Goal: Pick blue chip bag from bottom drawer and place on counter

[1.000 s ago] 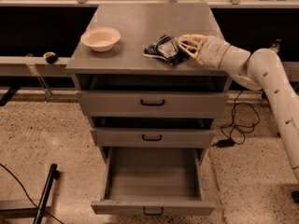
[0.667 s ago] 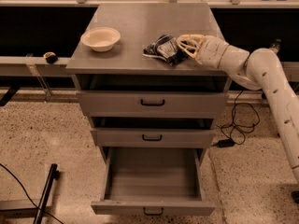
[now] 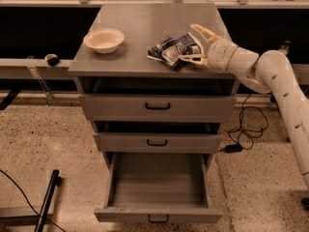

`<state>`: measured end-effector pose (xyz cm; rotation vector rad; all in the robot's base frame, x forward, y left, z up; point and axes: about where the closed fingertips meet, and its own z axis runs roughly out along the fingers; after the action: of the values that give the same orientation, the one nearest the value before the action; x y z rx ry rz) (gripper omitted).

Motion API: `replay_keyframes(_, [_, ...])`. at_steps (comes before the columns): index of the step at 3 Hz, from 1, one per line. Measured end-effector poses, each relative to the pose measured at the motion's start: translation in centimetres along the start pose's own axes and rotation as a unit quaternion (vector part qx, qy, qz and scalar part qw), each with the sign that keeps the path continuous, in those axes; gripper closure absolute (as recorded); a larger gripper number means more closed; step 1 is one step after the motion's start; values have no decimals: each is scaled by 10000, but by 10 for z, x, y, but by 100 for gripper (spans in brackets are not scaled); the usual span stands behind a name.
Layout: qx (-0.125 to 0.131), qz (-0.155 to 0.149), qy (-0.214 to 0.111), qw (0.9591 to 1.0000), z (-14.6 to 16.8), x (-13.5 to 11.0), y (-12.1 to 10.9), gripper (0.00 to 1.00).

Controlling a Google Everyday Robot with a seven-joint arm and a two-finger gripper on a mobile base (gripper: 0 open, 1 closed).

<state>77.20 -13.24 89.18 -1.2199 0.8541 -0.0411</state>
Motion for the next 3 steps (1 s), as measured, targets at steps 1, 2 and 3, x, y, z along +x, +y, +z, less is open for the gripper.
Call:
replay_keyframes(1, [2,-1,0,10000,0,0,0,0])
replay_keyframes(2, [223,-150,26,9996,-1,-22,-24,0])
replay_keyframes(3, [533,-383,101,9978,-6,-43,-51,0])
